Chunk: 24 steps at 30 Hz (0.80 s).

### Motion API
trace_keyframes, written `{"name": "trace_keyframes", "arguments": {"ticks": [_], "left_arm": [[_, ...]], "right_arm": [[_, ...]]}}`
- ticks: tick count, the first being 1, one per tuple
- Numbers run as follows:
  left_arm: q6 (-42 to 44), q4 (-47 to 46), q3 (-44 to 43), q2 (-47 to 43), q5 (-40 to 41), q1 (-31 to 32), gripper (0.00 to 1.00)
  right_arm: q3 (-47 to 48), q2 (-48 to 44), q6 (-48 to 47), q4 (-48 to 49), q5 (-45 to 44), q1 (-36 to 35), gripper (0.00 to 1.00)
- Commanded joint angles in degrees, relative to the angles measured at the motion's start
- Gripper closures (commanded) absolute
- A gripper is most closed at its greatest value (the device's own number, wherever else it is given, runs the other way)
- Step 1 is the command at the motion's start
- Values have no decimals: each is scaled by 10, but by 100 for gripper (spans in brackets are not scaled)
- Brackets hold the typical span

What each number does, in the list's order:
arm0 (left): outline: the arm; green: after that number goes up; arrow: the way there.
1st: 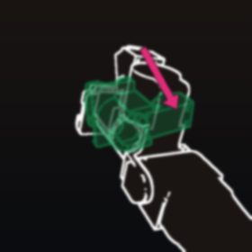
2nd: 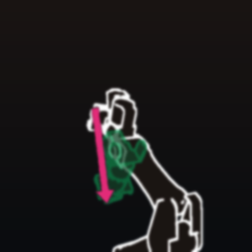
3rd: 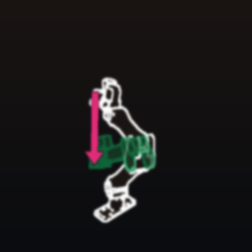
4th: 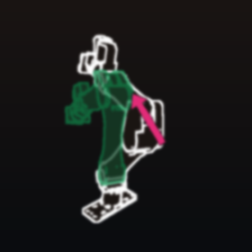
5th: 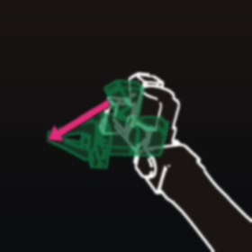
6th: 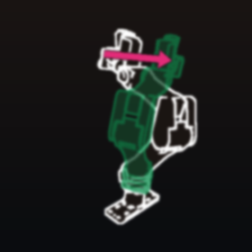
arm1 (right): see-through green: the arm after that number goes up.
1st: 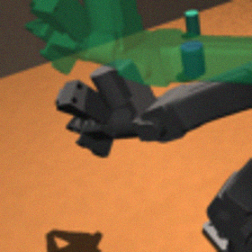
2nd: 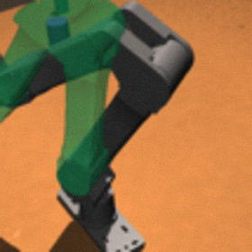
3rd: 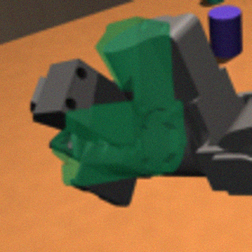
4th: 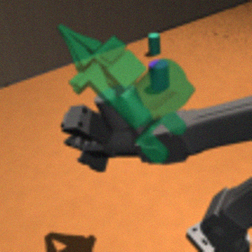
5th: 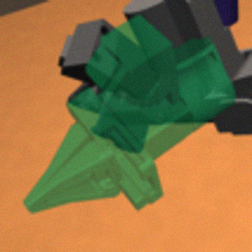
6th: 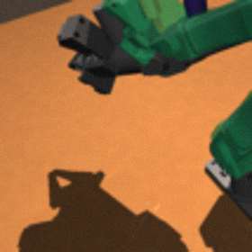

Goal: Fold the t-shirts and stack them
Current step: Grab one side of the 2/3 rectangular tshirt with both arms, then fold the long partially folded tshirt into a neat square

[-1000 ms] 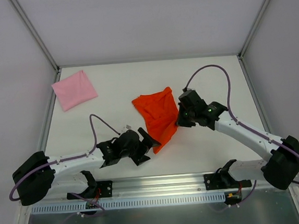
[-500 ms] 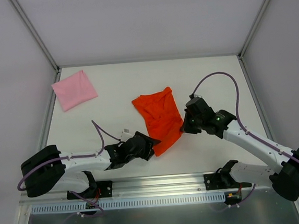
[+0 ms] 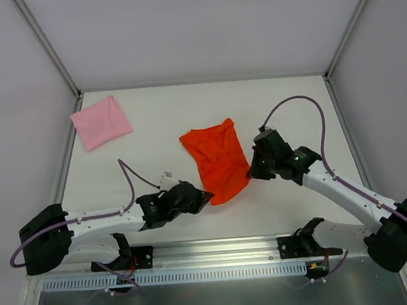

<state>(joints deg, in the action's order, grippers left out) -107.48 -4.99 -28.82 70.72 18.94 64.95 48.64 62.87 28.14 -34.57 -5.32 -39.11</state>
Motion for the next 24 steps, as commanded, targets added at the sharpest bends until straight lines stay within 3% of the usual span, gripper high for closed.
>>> {"name": "trace_keyframes", "arguments": {"ticks": [1,4,7,17,24], "left_arm": [[9,107,-37,-60,64,4,100],[3,169,-41,-109,110,-10,100],[57,173,-53,-121,93,-70,100],[220,120,-151,-23,36,-247,100],[271,81,-237,100,-31,-310,100]], "right_arm": [[70,29,-39,7,-11,22,99],[128,80,-76,21,8,40,99],[189,140,-97,32,32,58,99],[343,308,-142,56,87,97,99],[419,392,-154,51,104,134,99]]}}
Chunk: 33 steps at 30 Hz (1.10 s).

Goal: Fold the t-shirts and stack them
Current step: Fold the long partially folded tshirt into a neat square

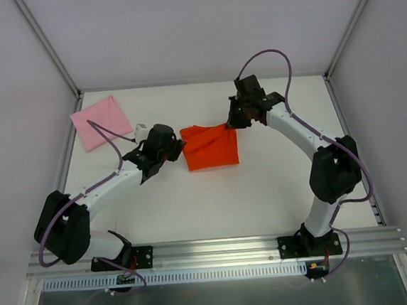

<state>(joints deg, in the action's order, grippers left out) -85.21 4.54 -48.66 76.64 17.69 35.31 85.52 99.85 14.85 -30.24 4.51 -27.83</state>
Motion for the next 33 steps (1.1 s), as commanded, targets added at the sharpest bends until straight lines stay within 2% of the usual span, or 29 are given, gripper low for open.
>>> {"name": "trace_keyframes", "arguments": {"ticks": [1,10,22,24,26,27,28,29,30,32,33], "left_arm": [[51,-21,-47,65,-24,-18,100],[82,-27,-143,189,-71,-58,100],[109,-11,-231,274,-86,-87,100],[107,-8,-233,282,-89,-89,100],[108,-3,-233,289,-91,-91,97],[109,-1,-232,289,-93,-92,82],[114,-3,-231,287,-95,-94,60],[117,-3,-231,286,-96,-95,38],[132,-4,-232,277,-93,-95,28],[154,-1,-245,267,-80,-96,6],[187,2,-252,257,-77,-96,1]], "right_arm": [[58,32,-23,8,8,25,99],[120,107,-24,9,13,52,99],[199,199,-33,-1,37,66,99],[204,206,-36,-1,40,67,96],[219,218,-39,-6,46,67,78],[227,221,-40,-12,47,67,70],[235,224,-47,-24,47,67,61],[247,222,-52,-28,47,67,58],[253,220,-64,-37,46,67,48],[276,207,-76,-48,41,67,37],[283,201,-81,-57,38,67,31]]}}
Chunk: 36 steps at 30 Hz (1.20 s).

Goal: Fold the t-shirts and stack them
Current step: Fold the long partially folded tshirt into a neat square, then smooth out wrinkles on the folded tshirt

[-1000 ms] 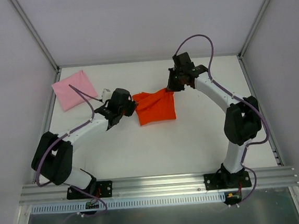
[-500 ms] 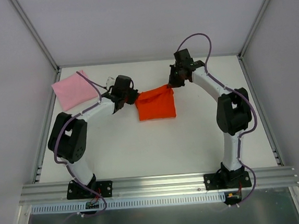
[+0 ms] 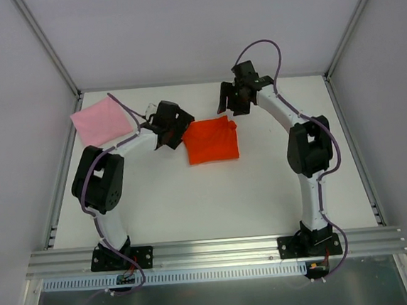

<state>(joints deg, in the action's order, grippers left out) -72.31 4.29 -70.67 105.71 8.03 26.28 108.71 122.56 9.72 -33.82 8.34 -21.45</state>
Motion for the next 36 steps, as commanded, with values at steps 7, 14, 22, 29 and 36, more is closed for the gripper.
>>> {"name": "trace_keyframes", "arguments": {"ticks": [7,14,22,29,36], "left_arm": [[226,19,-75,-88,-11,-7,7],[261,33,-37,-54,-134,-4,23],[307,12,-32,15,-216,31,52],[322,46,12,26,-203,49,67],[318,59,87,7,-186,55,69]], "right_arm": [[-5,-114,-66,-18,38,4,34],[-194,-167,-76,33,83,2,41],[-351,-176,-70,114,114,-3,61],[-398,-200,-71,111,81,-4,69],[-422,-215,-67,103,71,-3,74]]}}
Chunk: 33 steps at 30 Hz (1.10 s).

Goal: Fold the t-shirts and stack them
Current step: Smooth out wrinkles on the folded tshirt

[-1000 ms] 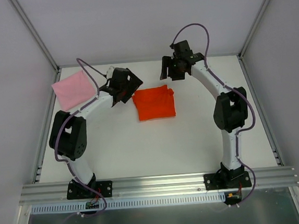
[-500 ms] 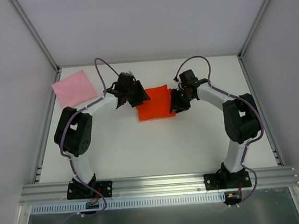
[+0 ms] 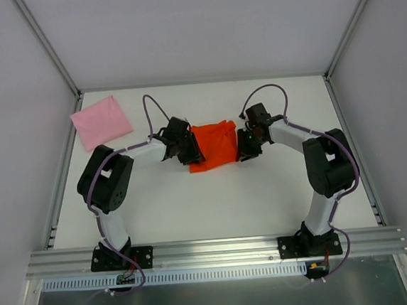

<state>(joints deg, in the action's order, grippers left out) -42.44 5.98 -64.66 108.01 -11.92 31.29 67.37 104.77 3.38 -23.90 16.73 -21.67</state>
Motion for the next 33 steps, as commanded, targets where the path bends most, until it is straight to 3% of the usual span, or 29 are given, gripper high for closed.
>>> {"name": "trace_keyframes", "arguments": {"ticks": [1,4,5,6,8,11,15,18,23,26,27,33], "left_arm": [[23,42,30,-24,15,6,67],[38,41,26,-45,23,10,50],[49,44,20,-55,25,11,33],[58,52,-2,-60,25,11,25],[81,77,-37,-70,30,11,13],[113,114,-110,-88,44,11,5],[138,124,-185,-90,33,11,4],[140,118,-208,-60,-19,11,9],[143,70,-183,-47,-50,43,15],[153,59,-173,-40,-28,78,24],[148,50,-165,-37,-21,90,33],[126,-16,-98,-29,18,105,36]], "right_arm": [[-14,-40,-1,4,-9,-2,74],[-29,-68,-1,5,-12,0,71],[-27,-76,-3,0,-16,-1,69],[-23,-85,-8,-5,-19,0,67],[11,-107,-17,-27,-28,-1,59],[85,-123,-29,-53,-40,0,52],[172,-106,-48,-52,4,0,46],[201,-76,-48,-33,-18,0,40],[292,36,-45,-34,-14,9,37],[332,82,-42,-44,7,13,41],[353,106,-42,-45,11,13,41],[387,160,-65,-52,13,12,42]]}}
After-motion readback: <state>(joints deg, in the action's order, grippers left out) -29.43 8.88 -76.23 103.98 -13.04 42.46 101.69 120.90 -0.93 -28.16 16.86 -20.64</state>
